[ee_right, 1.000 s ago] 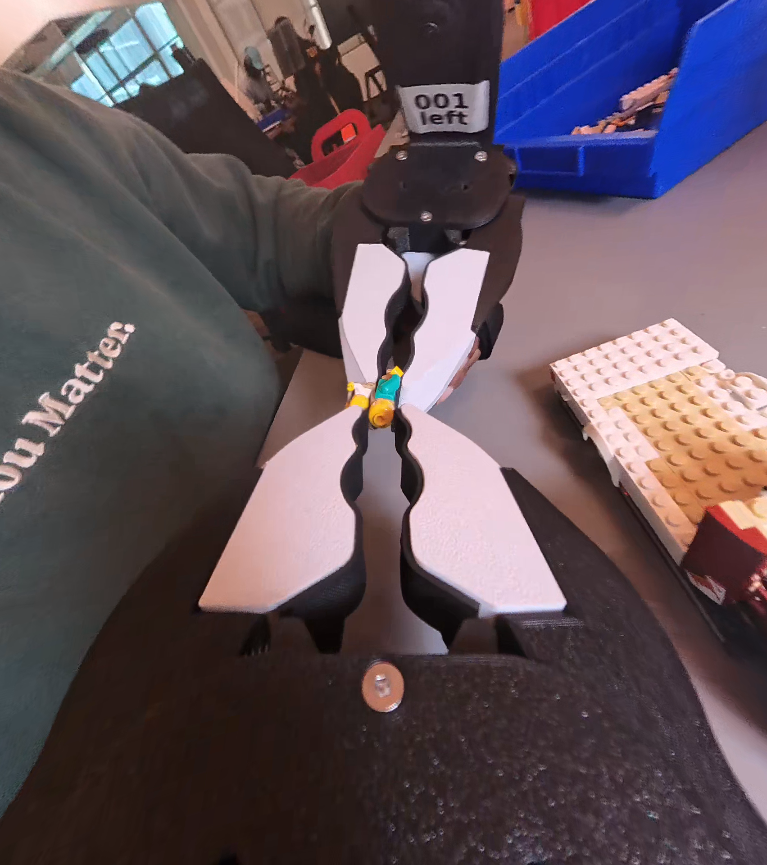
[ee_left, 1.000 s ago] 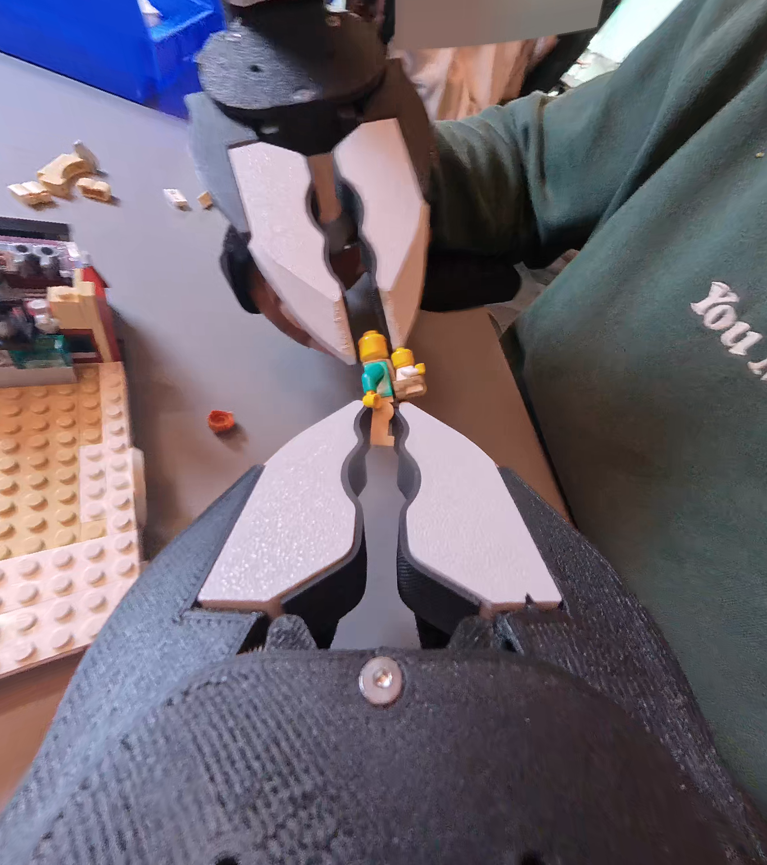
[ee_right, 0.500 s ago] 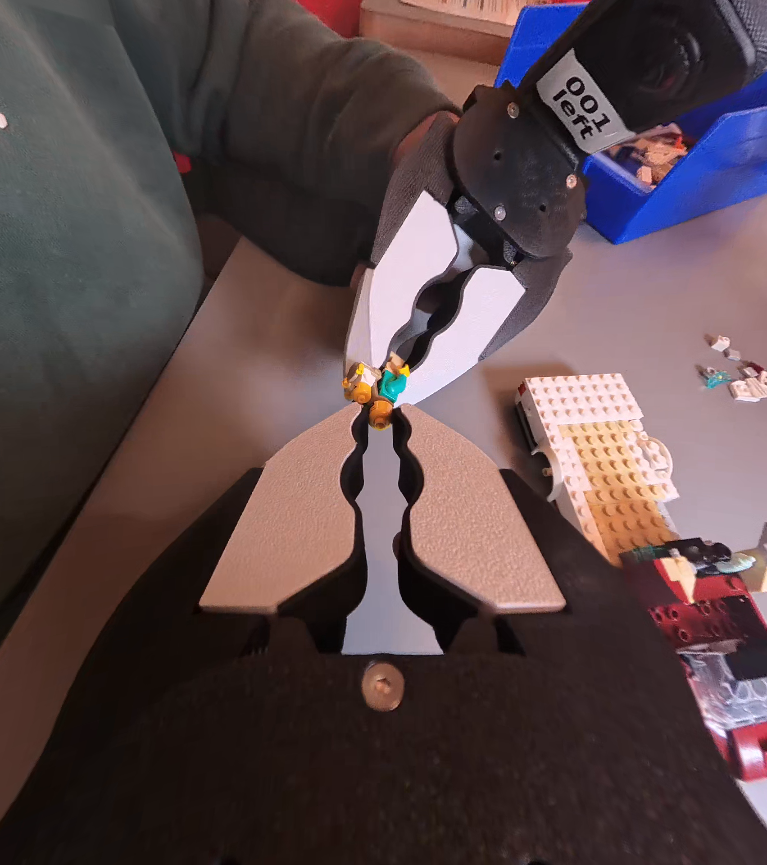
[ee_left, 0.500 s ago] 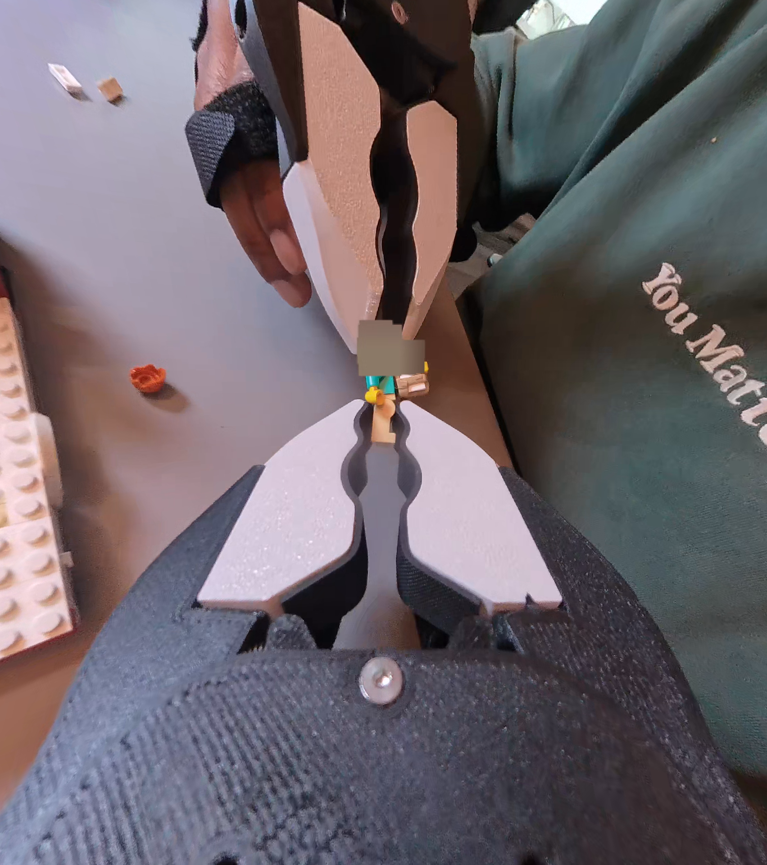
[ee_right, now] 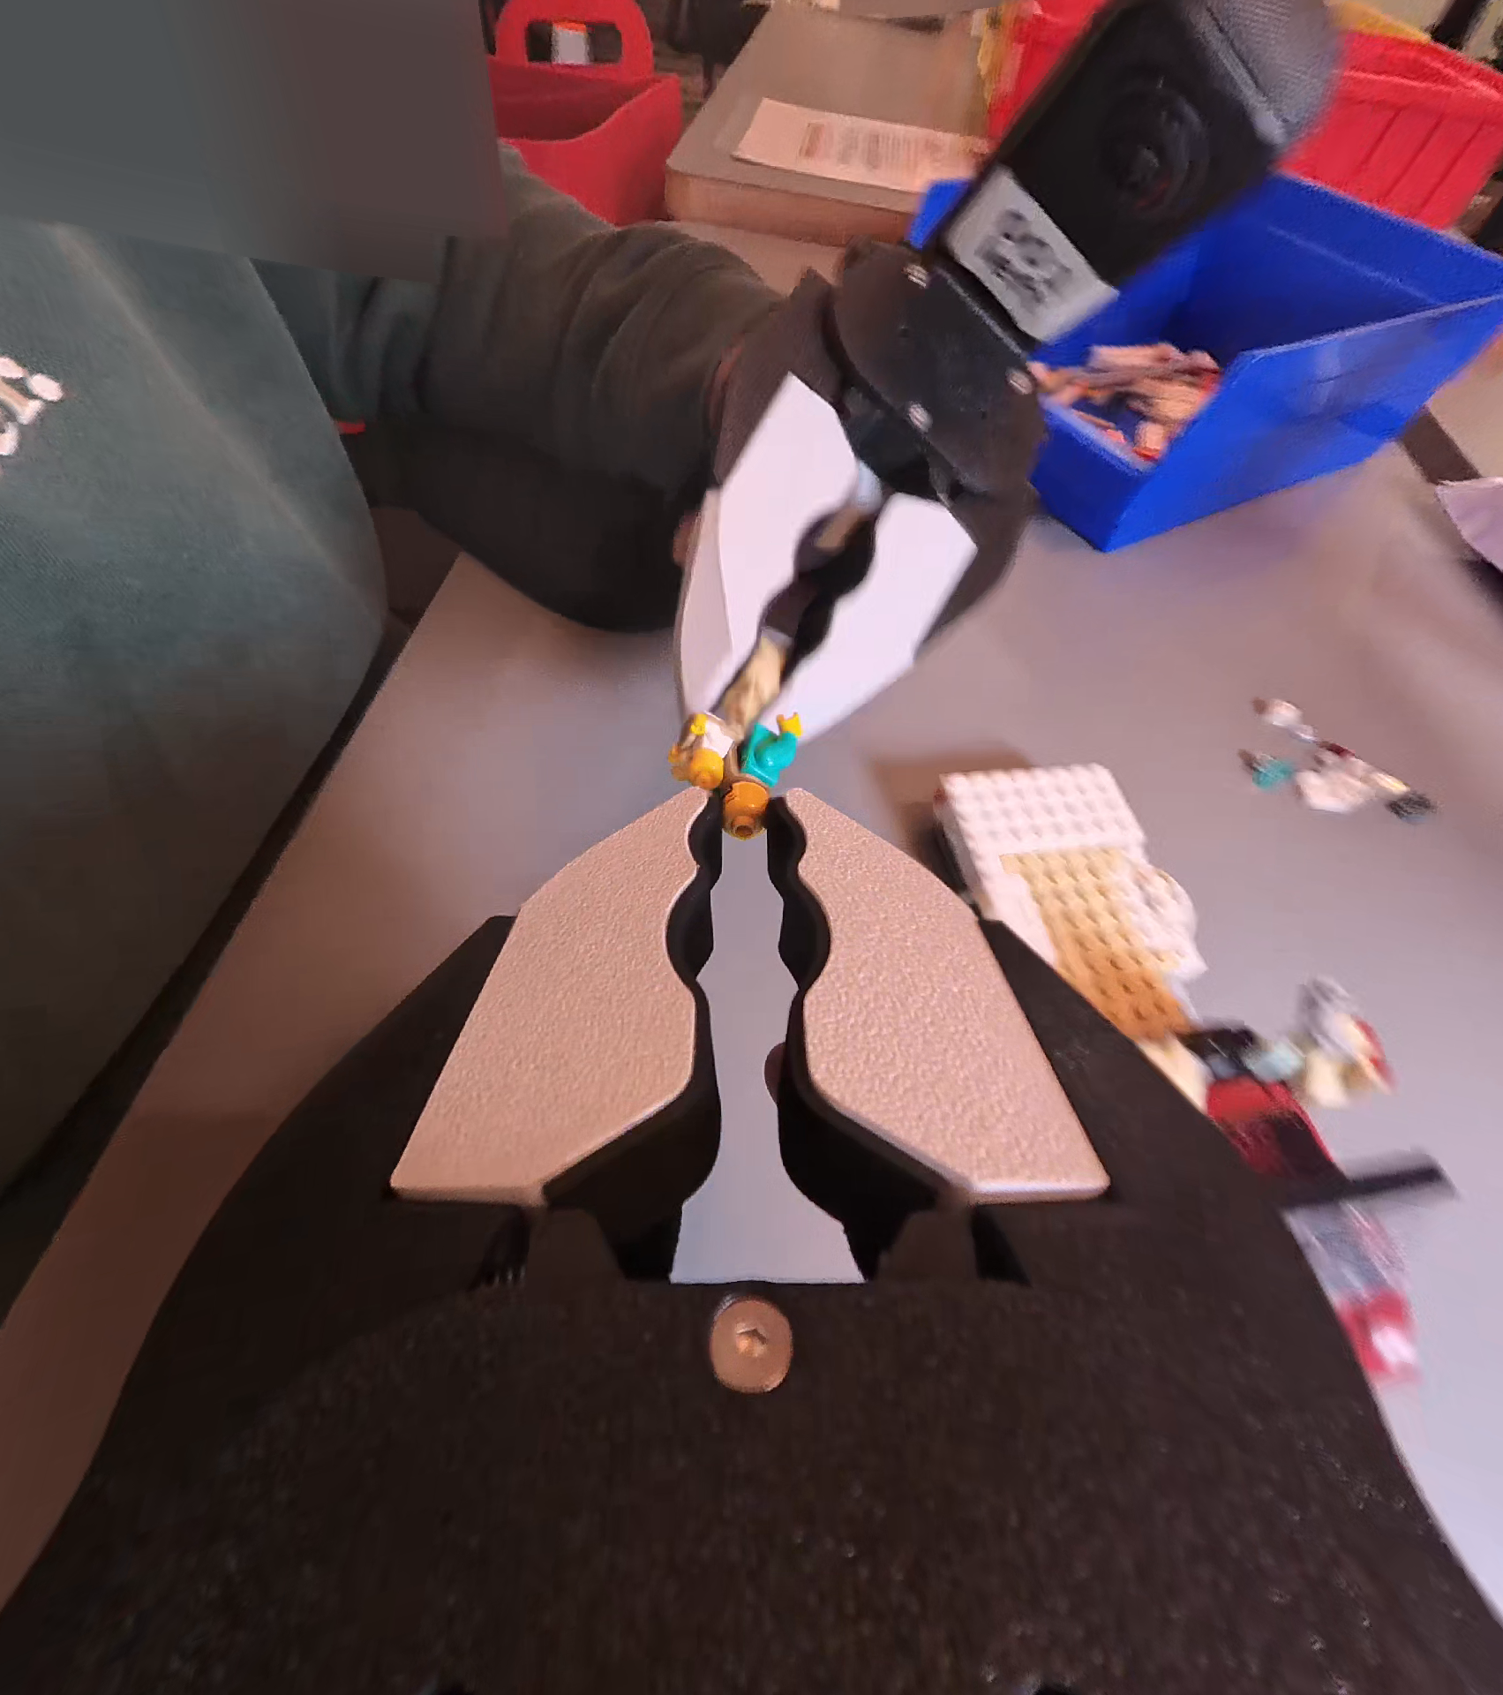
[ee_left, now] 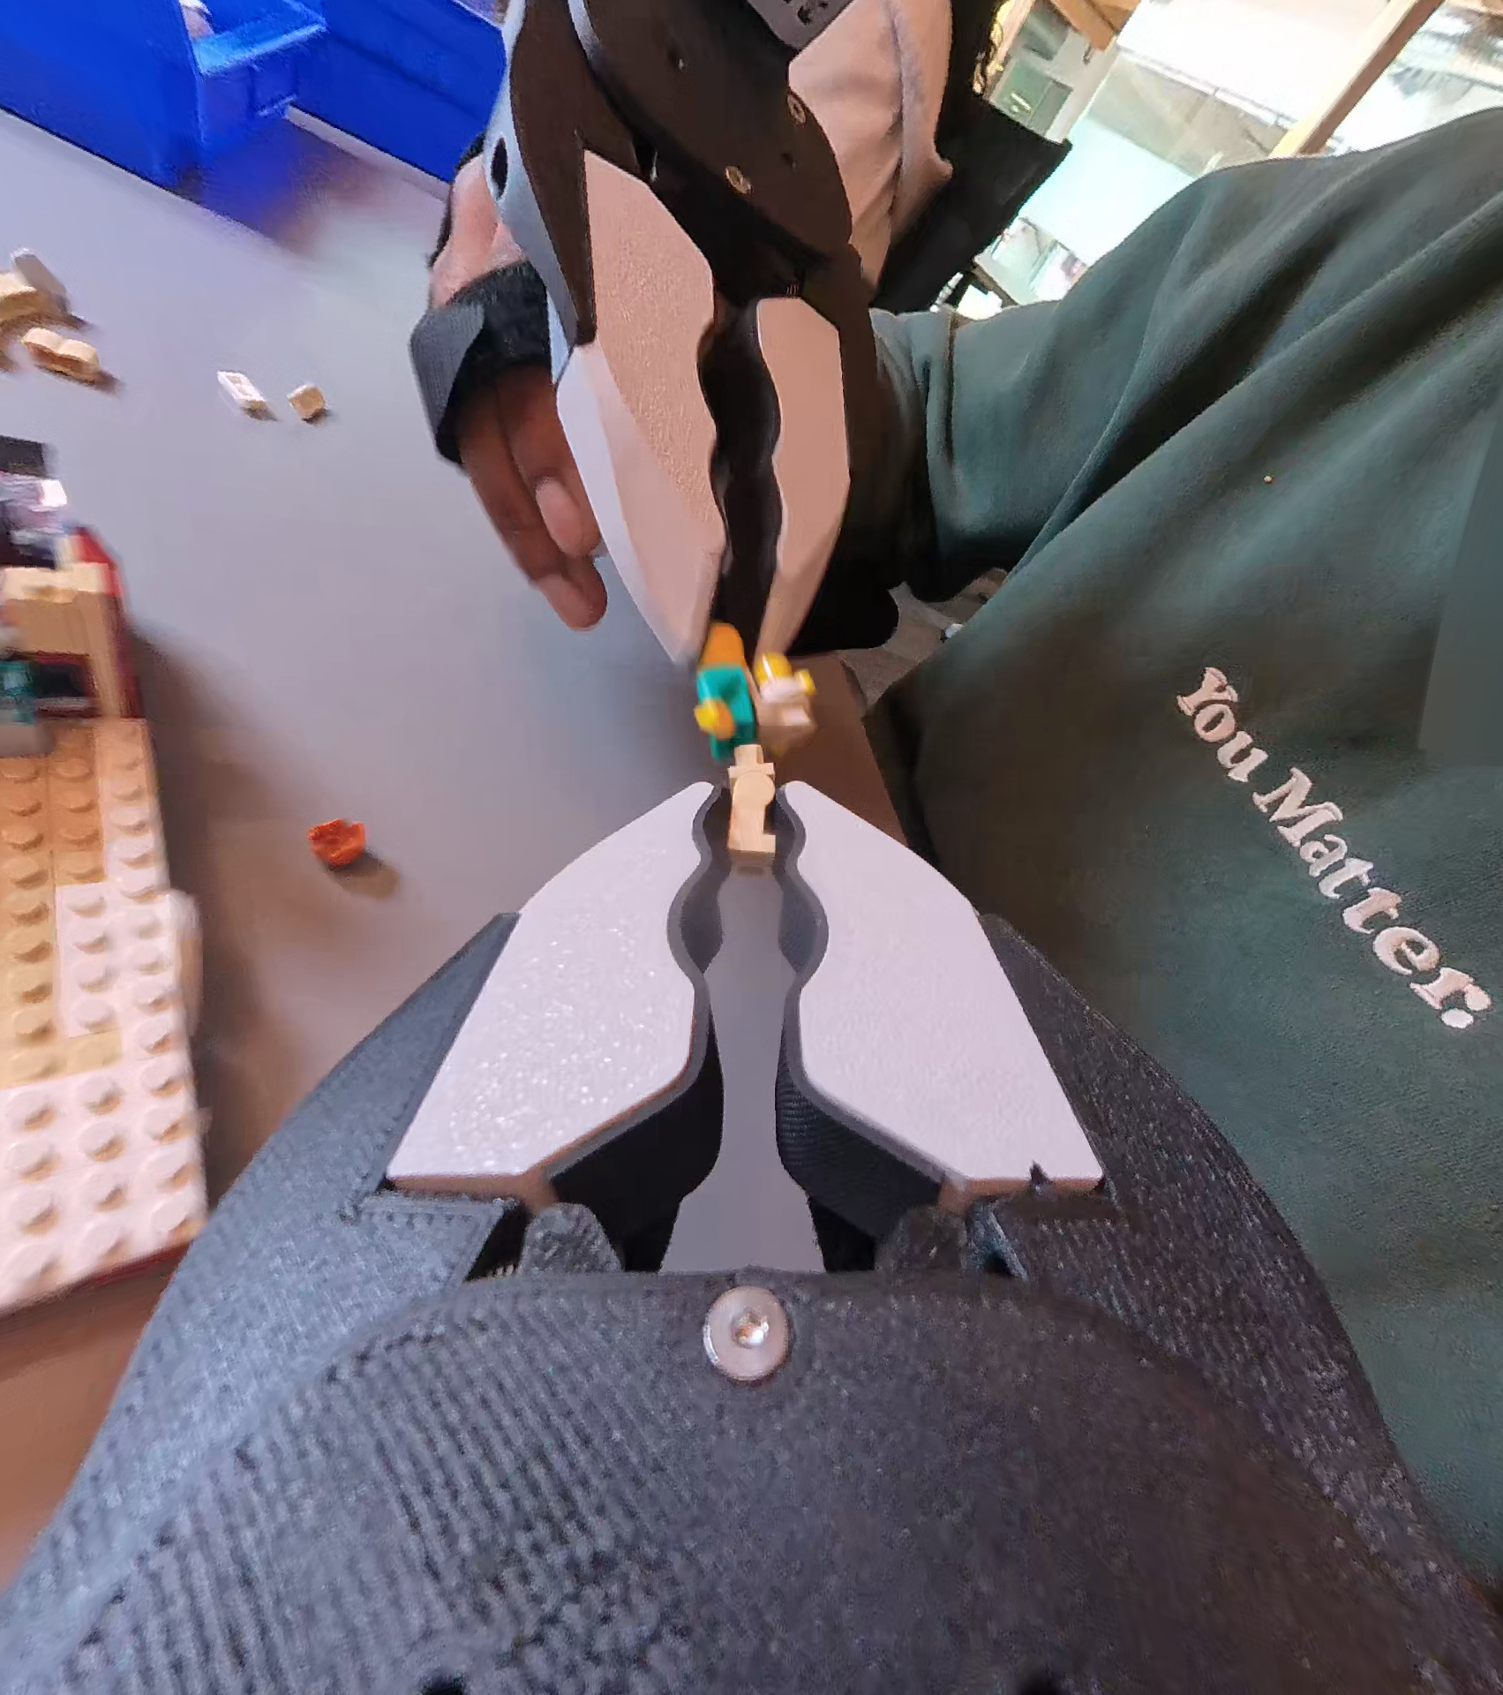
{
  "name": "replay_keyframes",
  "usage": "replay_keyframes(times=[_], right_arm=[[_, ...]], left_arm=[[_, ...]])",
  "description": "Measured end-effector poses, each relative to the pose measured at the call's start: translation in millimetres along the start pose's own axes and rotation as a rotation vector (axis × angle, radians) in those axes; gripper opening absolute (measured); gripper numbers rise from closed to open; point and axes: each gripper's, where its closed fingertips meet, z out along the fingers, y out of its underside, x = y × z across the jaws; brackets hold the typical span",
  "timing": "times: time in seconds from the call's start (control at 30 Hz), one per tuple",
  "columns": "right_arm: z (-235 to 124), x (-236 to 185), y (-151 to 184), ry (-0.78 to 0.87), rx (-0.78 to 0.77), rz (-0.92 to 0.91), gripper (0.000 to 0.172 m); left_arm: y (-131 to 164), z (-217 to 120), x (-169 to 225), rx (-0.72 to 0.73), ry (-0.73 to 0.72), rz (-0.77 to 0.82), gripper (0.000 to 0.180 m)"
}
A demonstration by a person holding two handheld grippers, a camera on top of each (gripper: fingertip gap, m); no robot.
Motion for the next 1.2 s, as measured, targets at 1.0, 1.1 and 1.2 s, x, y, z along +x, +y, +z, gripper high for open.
replay_keyframes(times=[1.0,1.1,1.2], right_arm=[[16.9,12.5,10.3,-0.048,0.102,0.383,0.01],[18.4,13.2,4.4,-0.097,0.154,0.541,0.01],[18.7,15.0,-0.1,-0.147,0.205,0.677,0.01]], left_arm=[[-2.9,-1.1,-27.3,-0.153,-0.581,0.812,0.029],[-5.4,-3.5,-30.2,-0.193,-0.677,0.954,0.024],[-8.5,-7.2,-28.8,-0.188,-0.693,0.976,0.021]])
